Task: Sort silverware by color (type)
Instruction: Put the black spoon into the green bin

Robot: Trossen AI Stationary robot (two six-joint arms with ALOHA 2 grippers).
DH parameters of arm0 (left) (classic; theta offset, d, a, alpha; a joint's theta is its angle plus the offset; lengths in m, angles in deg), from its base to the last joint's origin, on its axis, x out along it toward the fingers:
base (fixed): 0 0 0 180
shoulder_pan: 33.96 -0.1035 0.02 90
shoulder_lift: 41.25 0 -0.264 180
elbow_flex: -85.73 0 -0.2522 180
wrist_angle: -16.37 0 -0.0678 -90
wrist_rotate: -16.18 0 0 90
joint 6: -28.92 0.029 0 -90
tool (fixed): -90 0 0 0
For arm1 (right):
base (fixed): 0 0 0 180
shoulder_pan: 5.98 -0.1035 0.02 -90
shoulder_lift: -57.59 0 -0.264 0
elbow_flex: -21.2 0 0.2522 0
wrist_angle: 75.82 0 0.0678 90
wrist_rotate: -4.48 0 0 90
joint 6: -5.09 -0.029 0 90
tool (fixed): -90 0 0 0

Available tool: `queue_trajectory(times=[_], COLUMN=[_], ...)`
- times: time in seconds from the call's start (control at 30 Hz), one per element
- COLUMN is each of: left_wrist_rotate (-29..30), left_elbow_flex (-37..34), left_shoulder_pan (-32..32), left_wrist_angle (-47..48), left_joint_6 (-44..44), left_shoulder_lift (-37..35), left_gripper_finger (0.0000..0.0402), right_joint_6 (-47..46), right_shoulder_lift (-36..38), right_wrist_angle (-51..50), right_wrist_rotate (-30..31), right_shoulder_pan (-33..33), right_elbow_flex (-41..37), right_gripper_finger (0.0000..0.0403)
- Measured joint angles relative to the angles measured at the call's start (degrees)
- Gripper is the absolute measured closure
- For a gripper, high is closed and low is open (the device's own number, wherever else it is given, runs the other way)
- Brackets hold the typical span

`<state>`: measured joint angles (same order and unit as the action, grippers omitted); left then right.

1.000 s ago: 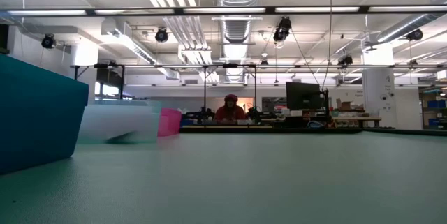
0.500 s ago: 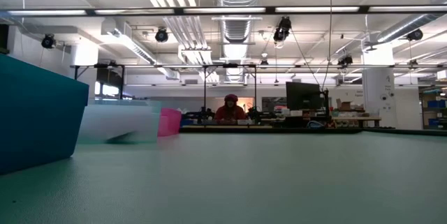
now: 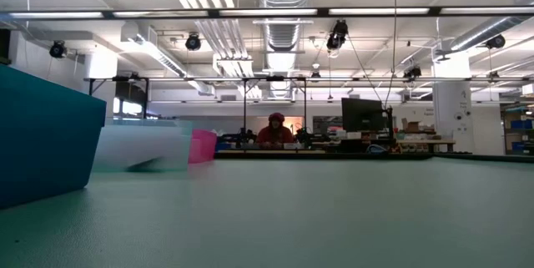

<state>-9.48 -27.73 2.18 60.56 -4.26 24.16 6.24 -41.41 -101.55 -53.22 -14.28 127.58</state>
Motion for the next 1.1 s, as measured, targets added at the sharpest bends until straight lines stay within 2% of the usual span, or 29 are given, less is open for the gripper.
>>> queue_trajectory(times=[0.2, 0.33, 0.43, 0.57, 0.63, 0.8, 1.1], left_wrist_rotate=[-5.54, -13.92, -21.34, -29.11, -32.92, -38.03, -40.91], left_elbow_flex=[-0.01, -0.02, -0.79, -3.80, -6.25, -12.17, -17.67], left_shoulder_pan=[-2.48, -4.09, -4.56, -4.67, -4.86, -5.21, -5.32], left_wrist_angle=[22.88, 36.45, 42.54, 44.66, 44.62, 43.87, 38.03], left_joint_6=[-13.57, -23.16, -27.35, -29.39, -30.29, -32.28, -31.11], left_shoulder_lift=[-6.09, -8.26, -8.54, -8.61, -8.68, -8.97, -8.68], left_gripper_finger=[0.0401, 0.0401, 0.0401, 0.0401, 0.0401, 0.0401, 0.0397], right_joint_6=[-4.23, -6.54, -9.18, -10.61, -10.49, -10.43, -12.52], right_shoulder_lift=[-0.07, -0.09, -0.11, -0.63, -1.44, -2.34, -2.34], right_wrist_angle=[-3.34, -4.56, -4.14, 0.35, 3.75, 5.14, -4.68], right_wrist_rotate=[-4.90, -8.91, -14.60, -25.66, -28.31, -29.31, -29.29], right_shoulder_pan=[5.68, 9.10, 11.63, 14.65, 15.73, 18.36, 20.46], right_elbow_flex=[-0.02, -0.02, -0.02, -0.02, -0.02, -0.04, -0.04], right_gripper_finger=[0.0257, 0.0261, 0.0261, 0.0257, 0.0257, 0.0264, 0.0273])
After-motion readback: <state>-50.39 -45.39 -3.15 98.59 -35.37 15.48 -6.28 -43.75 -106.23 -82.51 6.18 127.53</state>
